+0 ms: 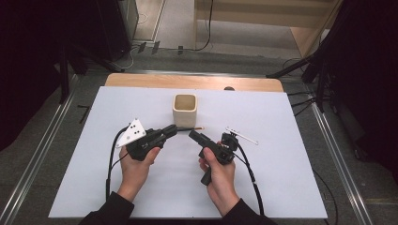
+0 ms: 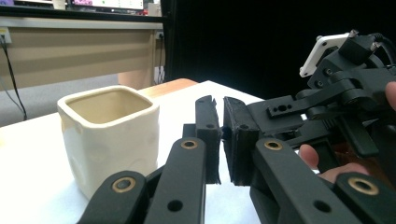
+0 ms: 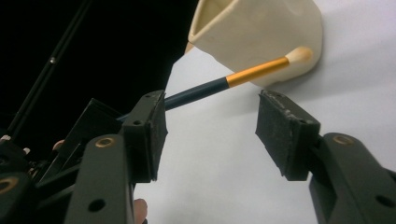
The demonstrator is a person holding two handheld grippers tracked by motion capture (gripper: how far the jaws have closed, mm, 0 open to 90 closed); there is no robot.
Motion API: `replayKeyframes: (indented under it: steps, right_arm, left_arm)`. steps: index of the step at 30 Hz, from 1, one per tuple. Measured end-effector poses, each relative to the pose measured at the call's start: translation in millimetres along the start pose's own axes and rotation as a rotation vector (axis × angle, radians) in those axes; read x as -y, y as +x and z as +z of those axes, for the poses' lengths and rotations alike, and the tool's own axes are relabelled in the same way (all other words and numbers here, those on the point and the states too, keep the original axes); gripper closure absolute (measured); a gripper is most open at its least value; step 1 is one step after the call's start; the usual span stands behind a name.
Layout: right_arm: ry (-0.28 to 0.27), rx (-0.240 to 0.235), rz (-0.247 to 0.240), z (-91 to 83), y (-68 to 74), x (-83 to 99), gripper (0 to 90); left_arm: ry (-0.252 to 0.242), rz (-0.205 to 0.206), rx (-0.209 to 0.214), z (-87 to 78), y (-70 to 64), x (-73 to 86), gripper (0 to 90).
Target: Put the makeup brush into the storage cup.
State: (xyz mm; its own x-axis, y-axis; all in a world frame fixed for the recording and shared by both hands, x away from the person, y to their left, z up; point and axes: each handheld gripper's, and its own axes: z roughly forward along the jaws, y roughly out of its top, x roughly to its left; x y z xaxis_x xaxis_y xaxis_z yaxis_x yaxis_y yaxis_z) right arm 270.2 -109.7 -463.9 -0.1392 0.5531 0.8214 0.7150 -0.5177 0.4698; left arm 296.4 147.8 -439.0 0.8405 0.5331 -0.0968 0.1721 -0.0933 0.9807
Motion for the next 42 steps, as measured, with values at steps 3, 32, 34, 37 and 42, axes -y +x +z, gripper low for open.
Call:
replayKeyframes:
  steps: [3, 32, 34, 37, 42]
  right_arm:
    - [0.0, 0.006, 0.04, -0.7, -2.3, -0.3, 45.0]
    - [0.045, -0.016, 0.269, -1.8, -20.2, -11.1, 42.7]
    - [0.045, -0.017, 0.274, -1.0, -21.0, -11.1, 45.7]
    - [0.053, -0.046, 0.299, -2.0, -24.8, -12.1, 72.6]
    - [0.021, -0.13, 0.239, -5.8, -26.2, -14.2, 84.7]
  left_arm:
    - [0.0, 0.009, 0.003, 2.3, -3.5, 2.1, 85.7]
    - [-0.006, 0.053, 0.031, 17.9, -29.5, 13.6, 85.6]
    - [-0.007, 0.054, 0.035, 18.3, -30.3, 13.8, 85.6]
    - [0.003, 0.049, 0.05, 18.9, -30.4, 14.8, 77.1]
    - [0.067, 0.018, 0.073, 24.8, -28.6, 19.6, 36.4]
